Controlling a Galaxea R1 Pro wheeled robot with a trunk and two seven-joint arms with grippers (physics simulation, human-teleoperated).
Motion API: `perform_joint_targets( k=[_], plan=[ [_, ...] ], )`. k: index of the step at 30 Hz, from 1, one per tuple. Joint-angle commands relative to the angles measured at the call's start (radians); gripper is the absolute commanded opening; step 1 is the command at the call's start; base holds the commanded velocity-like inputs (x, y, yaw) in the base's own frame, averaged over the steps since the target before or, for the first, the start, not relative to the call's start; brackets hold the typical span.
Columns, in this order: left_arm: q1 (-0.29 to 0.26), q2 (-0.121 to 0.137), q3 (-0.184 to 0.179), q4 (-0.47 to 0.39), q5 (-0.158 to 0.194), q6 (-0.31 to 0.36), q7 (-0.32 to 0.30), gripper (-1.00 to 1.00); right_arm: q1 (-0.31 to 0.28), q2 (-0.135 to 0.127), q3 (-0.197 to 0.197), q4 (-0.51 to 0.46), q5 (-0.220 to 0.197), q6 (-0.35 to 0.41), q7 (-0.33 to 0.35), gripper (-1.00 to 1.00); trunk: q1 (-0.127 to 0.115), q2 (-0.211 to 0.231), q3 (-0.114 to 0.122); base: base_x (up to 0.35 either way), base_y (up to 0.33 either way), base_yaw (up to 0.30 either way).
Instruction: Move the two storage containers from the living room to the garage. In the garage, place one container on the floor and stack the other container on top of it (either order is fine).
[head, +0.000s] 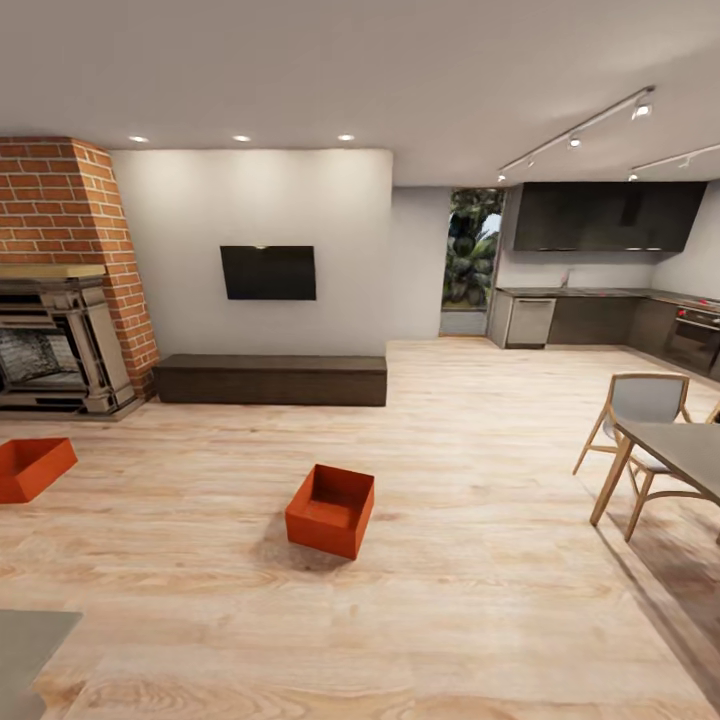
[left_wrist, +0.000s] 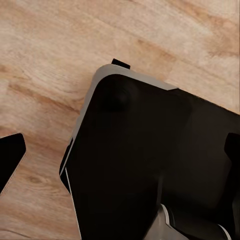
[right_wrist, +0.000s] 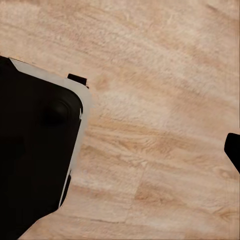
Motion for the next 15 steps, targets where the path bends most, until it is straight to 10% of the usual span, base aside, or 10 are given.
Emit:
perform_joint_targets(
  k=[1,15],
  plan=[
    [0.000,0.000,0.003,0.000,0.000,0.000,0.001,1.00,-0.001,0.000,0.003,0.003,0.005,-0.004,-0.005,1.00,0.001,0.000,0.000,0.311,0.147,0.000],
    [0.000,0.001,0.003,0.000,0.000,0.005,0.002,1.00,0.000,0.001,0.003,0.003,0.005,-0.004,-0.005,1.00,0.001,0.000,0.000,0.320,0.090,0.000]
  ],
)
